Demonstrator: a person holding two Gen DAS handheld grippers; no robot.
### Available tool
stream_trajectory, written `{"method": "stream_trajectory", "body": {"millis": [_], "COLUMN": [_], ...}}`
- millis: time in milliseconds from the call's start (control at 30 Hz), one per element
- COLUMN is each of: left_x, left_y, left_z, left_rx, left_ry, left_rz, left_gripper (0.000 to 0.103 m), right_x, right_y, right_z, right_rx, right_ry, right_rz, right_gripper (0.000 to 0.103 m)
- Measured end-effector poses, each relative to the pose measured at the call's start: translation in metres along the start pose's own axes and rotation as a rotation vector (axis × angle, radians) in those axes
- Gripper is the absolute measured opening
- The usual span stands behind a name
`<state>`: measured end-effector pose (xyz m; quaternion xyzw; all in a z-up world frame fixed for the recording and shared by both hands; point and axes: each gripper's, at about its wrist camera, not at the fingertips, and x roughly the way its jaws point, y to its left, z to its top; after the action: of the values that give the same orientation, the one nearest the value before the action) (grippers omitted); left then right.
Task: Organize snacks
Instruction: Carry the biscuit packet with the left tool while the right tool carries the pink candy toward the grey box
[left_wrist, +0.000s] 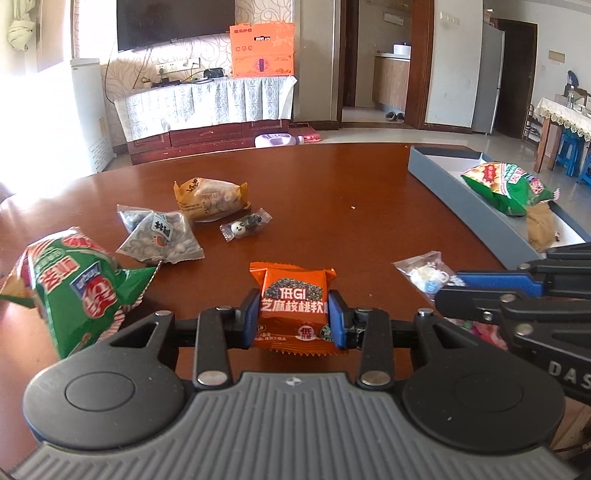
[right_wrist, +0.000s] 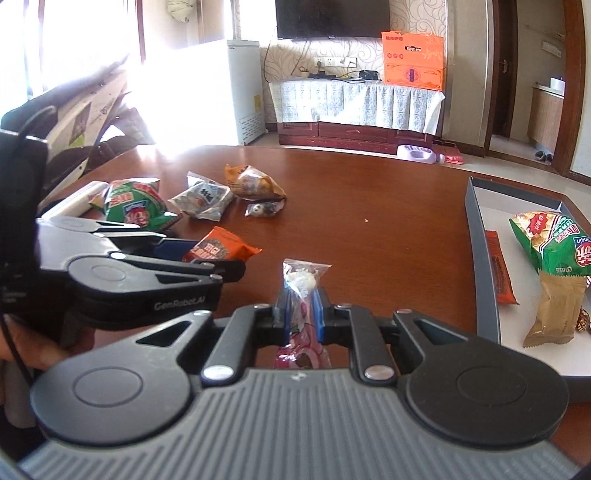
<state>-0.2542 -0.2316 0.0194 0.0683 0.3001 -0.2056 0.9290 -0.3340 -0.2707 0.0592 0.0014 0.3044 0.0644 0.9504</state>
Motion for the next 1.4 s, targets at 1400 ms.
{"method": "stream_trajectory", "body": {"millis": [1400], "left_x": [0.007], "left_y": [-0.057], "left_z": [0.033], "left_rx": [0.002], "left_ry": [-0.055], "left_rz": [-0.054], "left_gripper": [0.043], "right_x": [-0.042], "right_y": [-0.042], "right_z": [0.004], "right_rx": [0.078], "right_ry": [-0.134], "right_rz": [-0.050], "right_gripper": [0.015]}}
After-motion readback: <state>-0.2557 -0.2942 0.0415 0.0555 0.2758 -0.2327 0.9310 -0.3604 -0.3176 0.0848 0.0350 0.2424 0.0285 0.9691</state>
